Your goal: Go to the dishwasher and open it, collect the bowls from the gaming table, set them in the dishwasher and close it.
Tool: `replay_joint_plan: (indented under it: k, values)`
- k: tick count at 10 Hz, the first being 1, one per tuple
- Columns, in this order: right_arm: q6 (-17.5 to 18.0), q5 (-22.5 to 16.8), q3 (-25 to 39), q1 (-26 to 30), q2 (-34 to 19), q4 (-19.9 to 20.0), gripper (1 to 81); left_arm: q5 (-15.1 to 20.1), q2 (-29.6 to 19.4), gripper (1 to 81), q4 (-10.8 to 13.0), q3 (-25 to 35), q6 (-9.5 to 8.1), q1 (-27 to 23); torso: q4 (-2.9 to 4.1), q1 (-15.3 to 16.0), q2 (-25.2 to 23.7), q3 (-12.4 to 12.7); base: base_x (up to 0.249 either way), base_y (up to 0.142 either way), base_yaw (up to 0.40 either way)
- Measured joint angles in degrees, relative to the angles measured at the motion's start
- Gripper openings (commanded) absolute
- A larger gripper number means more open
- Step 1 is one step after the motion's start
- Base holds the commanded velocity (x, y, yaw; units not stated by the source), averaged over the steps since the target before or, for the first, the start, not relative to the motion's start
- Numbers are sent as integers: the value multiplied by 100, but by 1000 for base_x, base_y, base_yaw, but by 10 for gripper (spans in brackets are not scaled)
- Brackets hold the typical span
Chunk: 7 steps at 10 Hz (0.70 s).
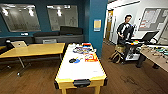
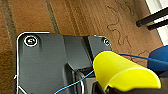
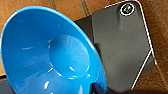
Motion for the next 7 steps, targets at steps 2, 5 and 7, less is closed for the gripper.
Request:
replay_joint_plan:
  k: [2,5,7]
  values:
    - [0,11,-27,0,11,0,10,-2,4,10,0,0,0,-6,0,0,0,0,0,0,-396]
    - [0,11,-29,13,11,0,10,-5,15,10,0,0,2,-6,0,0,0,0,0,0,-397]
    - [0,9,-29,11,11,0,10,-5,26,10,0,-2,2,-6,0,0,0,0,0,0,-398]
